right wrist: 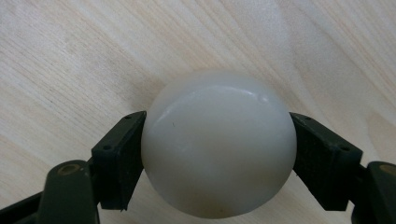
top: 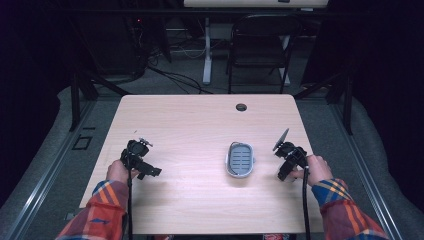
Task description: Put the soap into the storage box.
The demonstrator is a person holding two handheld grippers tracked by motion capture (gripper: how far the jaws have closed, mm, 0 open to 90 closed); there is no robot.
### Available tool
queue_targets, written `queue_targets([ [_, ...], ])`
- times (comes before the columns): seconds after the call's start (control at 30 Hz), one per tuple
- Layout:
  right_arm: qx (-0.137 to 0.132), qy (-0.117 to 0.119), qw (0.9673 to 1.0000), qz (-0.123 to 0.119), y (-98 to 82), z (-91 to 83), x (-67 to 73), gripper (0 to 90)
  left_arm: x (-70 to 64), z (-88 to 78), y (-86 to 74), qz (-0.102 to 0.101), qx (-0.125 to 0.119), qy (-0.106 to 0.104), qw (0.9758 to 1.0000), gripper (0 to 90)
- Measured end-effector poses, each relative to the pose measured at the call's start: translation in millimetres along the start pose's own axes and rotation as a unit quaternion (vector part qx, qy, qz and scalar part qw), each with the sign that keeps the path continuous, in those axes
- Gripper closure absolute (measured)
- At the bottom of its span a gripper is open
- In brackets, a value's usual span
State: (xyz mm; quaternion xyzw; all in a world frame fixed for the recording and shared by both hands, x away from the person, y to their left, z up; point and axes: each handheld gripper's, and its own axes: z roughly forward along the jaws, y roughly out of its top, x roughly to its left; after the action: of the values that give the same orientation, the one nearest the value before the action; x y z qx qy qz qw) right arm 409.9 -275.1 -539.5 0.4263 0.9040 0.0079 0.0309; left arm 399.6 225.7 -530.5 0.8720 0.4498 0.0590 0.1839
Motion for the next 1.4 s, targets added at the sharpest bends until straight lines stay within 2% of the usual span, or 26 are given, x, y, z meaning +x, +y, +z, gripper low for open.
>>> queue_targets([
  [0.17, 0.001, 0.001, 1.0, -0.002, 0.2, -0.2, -0.3, 23.8, 0.0, 0.2, 0.2, 0.0, 0.002, 0.0, 1.0, 0.0],
  [0.23, 0.014, -0.002, 0.9998, -0.012, 1.3, -2.2, -1.3, 23.9, -0.1, 0.4, 0.2, -0.001, 0.002, -0.001, 1.0, 0.0],
  [0.37, 0.01, 0.0, 0.9999, -0.01, 0.8, -1.7, -0.4, 23.9, 0.1, 0.2, 0.0, 0.0, 0.001, 0.0, 1.0, 0.0],
  [0.43, -0.017, 0.005, 0.9998, 0.009, -1.4, 1.0, 1.9, 23.9, 0.1, 0.1, 0.0, 0.0, 0.001, 0.0, 1.0, 0.0],
  [0.47, -0.017, 0.005, 0.9998, 0.009, -1.4, 1.0, 1.9, 23.9, 0.1, 0.1, 0.0, 0.0, 0.001, 0.0, 1.0, 0.0],
  [0.5, -0.001, 0.004, 1.0, -0.001, -0.2, -3.9, 0.7, 23.9, 0.2, 0.3, -0.2, -0.001, 0.001, -0.001, 1.0, 0.0],
  [0.57, 0.0, 0.003, 1.0, 0.0, -0.5, -5.9, 1.0, 23.9, 0.5, 0.3, -0.2, -0.001, 0.0, 0.0, 1.0, 0.0],
  [0.63, 0.007, -0.001, 0.9999, -0.011, 0.1, -8.2, 0.0, 23.9, 0.4, 0.4, -0.1, -0.001, 0.001, -0.001, 1.0, 0.0],
  [0.77, 0.002, -0.002, 0.9999, -0.012, 0.3, -9.7, 1.0, 23.9, 0.1, 0.5, -0.1, -0.001, 0.001, -0.002, 1.0, 0.0],
  [1.0, 0.01, 0.002, 0.9998, -0.016, 2.4, -14.8, 5.5, 24.0, -0.5, 0.4, 0.1, -0.001, 0.003, -0.001, 1.0, 0.0],
  [1.17, 0.002, 0.001, 0.9997, -0.023, 3.1, -17.3, 7.9, 23.9, -0.6, 0.1, -0.2, -0.001, 0.003, -0.001, 1.0, 0.0],
  [1.2, -0.015, 0.005, 0.9998, -0.008, 1.8, -16.5, 9.7, 24.0, -0.7, 0.1, -0.2, -0.001, 0.003, -0.002, 1.0, 0.0],
  [1.23, -0.015, 0.005, 0.9998, -0.008, 1.8, -16.5, 9.7, 24.0, -0.7, 0.1, -0.2, -0.001, 0.003, -0.002, 1.0, 0.0],
  [1.27, -0.039, 0.011, 0.9991, 0.014, 0.7, -16.7, 11.6, 24.0, -0.7, 0.2, -0.2, 0.0, 0.004, -0.002, 1.0, 0.0],
  [1.33, -0.004, 0.001, 0.9998, -0.017, 5.0, -23.6, 8.5, 24.0, -0.7, 0.3, -0.1, 0.0, 0.004, -0.002, 1.0, 0.0],
  [1.37, -0.016, 0.003, 0.9998, -0.016, 5.1, -22.2, 9.2, 24.0, -0.6, 0.2, -0.1, 0.001, 0.004, -0.001, 1.0, 0.0],
  [1.4, -0.014, 0.005, 0.9998, -0.011, 6.0, -22.5, 10.3, 24.0, -0.6, 0.2, -0.1, 0.001, 0.004, -0.001, 1.0, 0.0],
])
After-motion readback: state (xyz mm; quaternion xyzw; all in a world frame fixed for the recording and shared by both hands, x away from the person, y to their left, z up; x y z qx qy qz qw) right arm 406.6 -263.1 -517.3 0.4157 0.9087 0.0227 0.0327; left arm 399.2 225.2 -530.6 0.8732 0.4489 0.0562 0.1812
